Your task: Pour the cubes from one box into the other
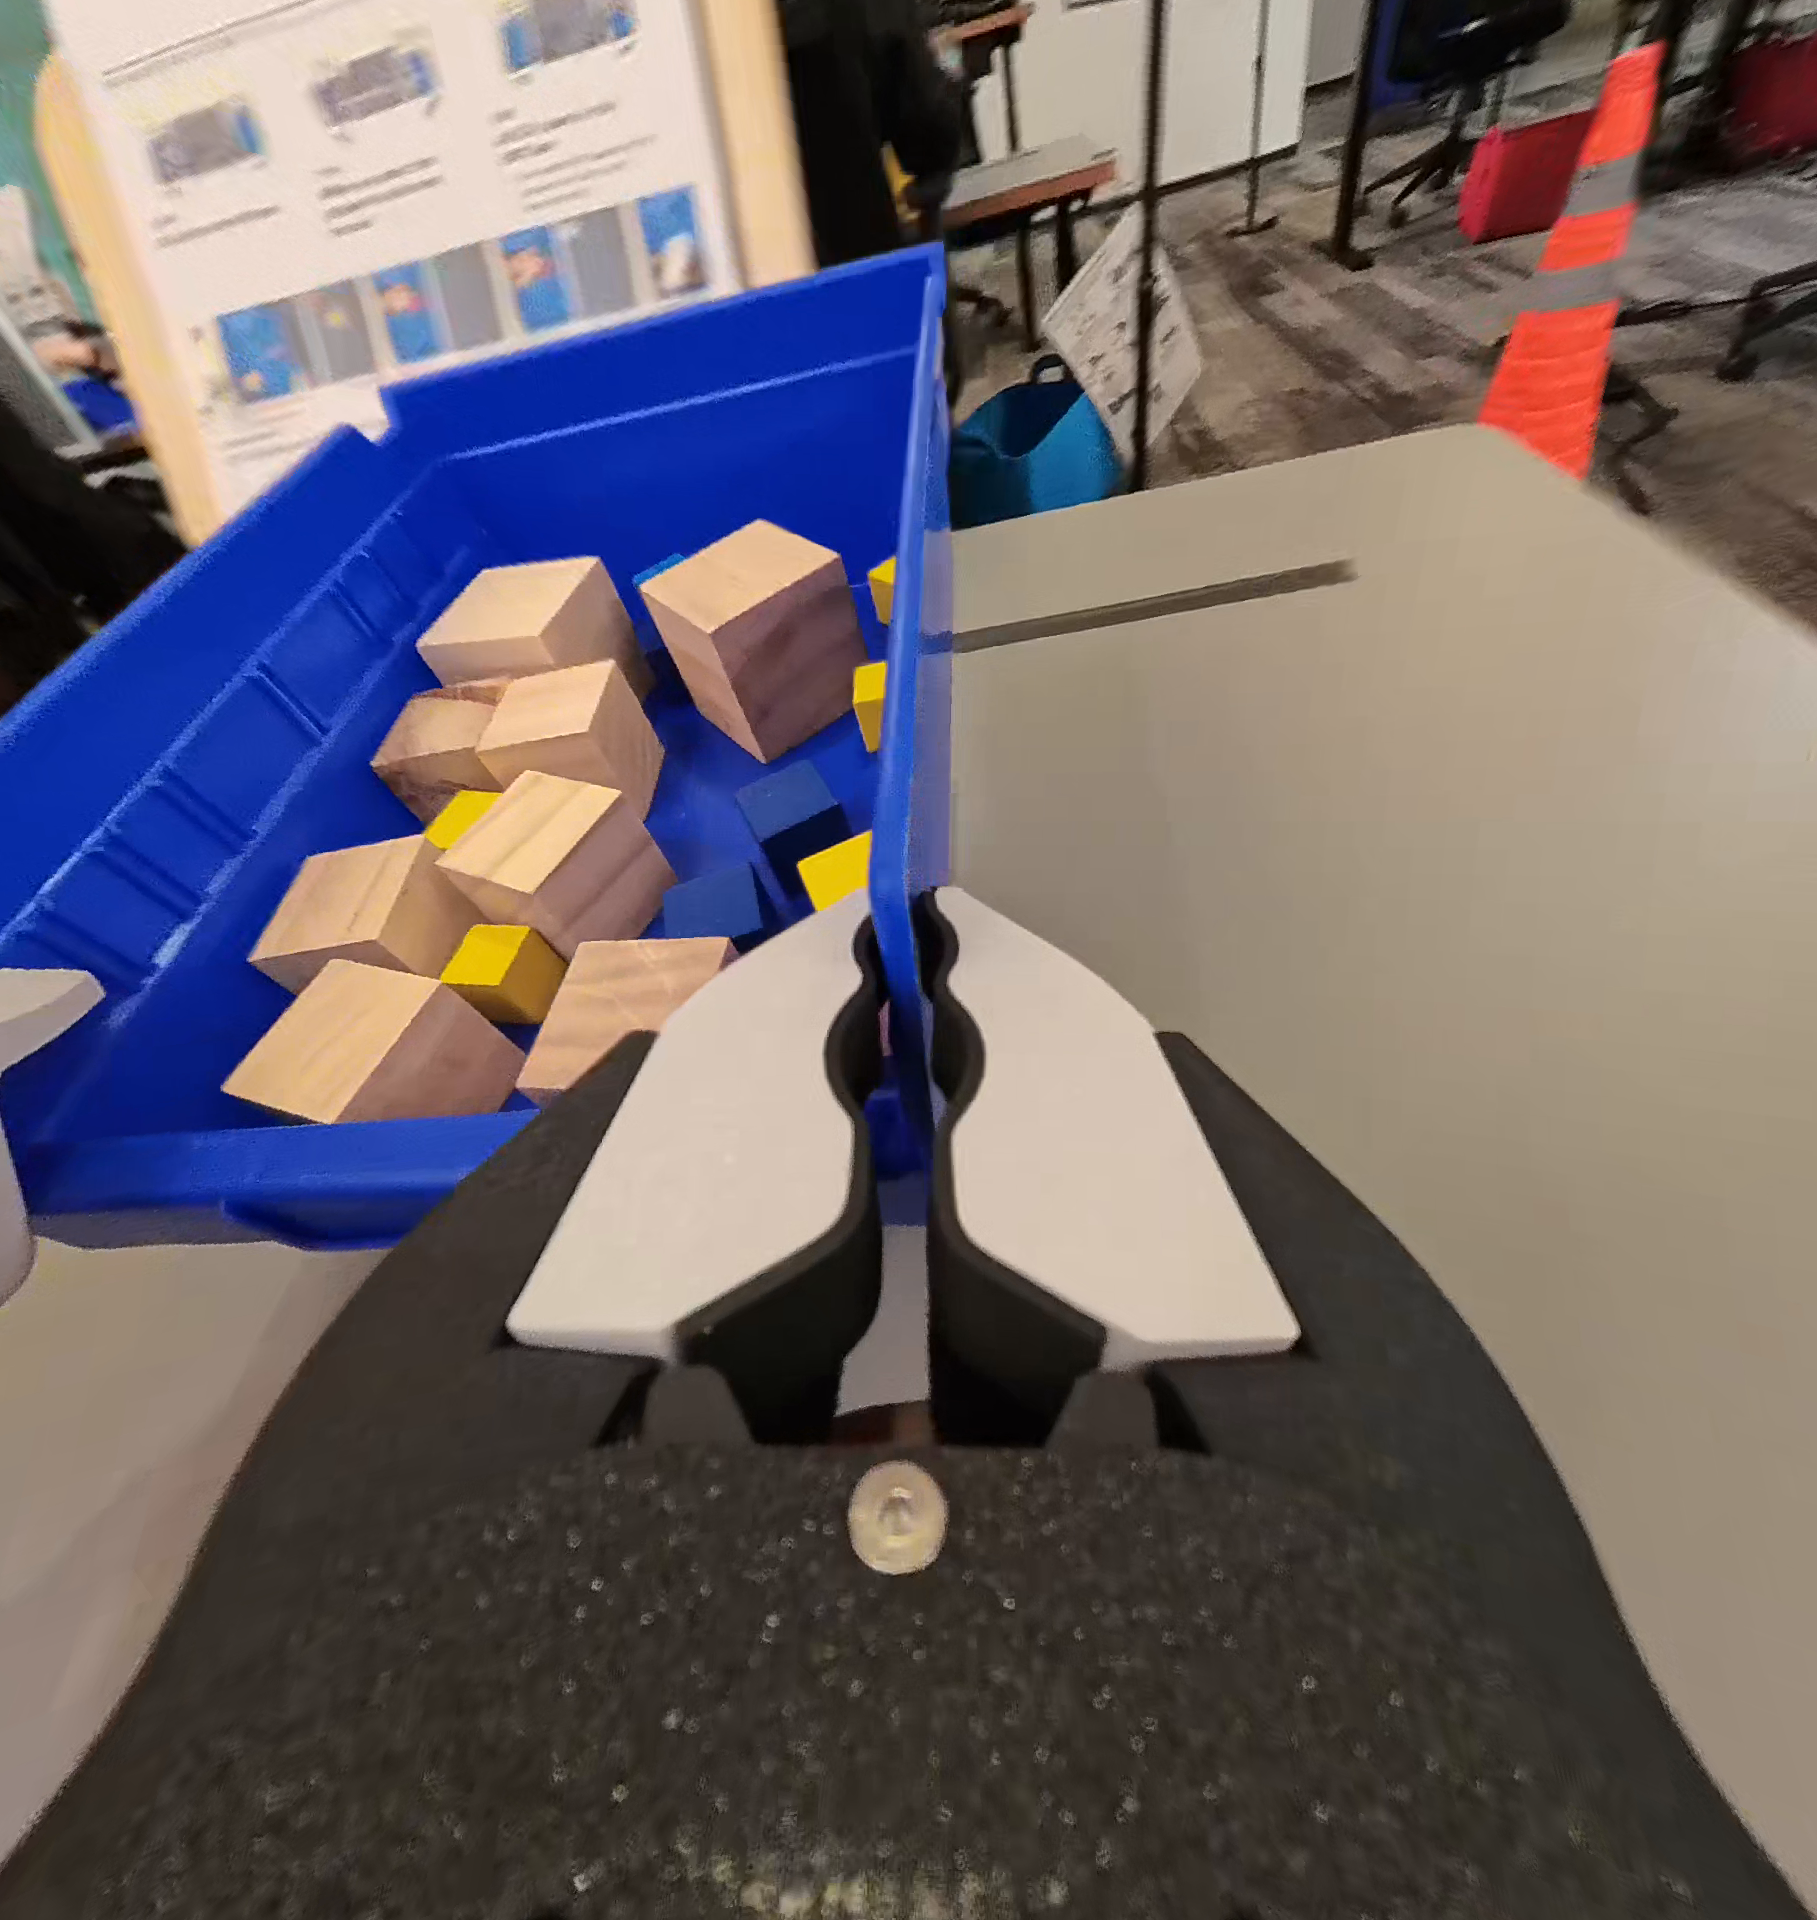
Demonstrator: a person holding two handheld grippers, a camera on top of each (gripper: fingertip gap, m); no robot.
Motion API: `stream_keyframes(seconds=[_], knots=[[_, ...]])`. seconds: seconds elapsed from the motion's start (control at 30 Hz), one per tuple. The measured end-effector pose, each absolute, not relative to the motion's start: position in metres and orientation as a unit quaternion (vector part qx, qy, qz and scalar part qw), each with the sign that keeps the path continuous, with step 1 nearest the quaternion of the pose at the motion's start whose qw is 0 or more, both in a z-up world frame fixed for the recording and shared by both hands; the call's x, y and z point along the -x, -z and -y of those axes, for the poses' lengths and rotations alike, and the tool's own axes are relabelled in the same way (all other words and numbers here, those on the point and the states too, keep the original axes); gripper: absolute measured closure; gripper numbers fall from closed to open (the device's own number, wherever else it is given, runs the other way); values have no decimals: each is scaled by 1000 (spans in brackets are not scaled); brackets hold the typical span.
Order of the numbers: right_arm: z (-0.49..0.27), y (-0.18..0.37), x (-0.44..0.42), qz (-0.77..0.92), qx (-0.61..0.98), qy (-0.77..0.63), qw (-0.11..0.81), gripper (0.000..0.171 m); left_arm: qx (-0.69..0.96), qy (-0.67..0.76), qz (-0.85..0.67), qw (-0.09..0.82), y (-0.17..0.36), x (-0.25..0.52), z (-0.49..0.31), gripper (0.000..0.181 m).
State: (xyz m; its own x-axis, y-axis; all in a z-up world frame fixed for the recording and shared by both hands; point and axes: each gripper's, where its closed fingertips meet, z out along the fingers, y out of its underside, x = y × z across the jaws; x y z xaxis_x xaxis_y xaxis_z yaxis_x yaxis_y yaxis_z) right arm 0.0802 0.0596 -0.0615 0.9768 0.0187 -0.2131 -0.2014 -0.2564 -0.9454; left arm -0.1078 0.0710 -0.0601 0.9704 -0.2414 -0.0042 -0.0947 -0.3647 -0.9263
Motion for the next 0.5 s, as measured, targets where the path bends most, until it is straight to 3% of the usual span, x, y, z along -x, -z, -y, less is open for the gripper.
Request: stream_keyframes(seconds=[0.17, 0.4, 0.43, 0.5], knots=[[-69, 80, 19, -33, 811, -74, 579, 169, 845, 49, -76, 528, 82, 209, -71, 178], [-73, 124, 61, -39, 824, -76, 560, 168, 853, 40, -101, 511, 126, 252, -79, 177], [-73, 127, 61, -44, 822, -79, 562, 168, 848, 36, -110, 517, 129, 250, -78, 175], [-68, 126, 62, -33, 822, -110, 557, 166, 842, 36, -148, 518, 129, 243, -66, 153]])
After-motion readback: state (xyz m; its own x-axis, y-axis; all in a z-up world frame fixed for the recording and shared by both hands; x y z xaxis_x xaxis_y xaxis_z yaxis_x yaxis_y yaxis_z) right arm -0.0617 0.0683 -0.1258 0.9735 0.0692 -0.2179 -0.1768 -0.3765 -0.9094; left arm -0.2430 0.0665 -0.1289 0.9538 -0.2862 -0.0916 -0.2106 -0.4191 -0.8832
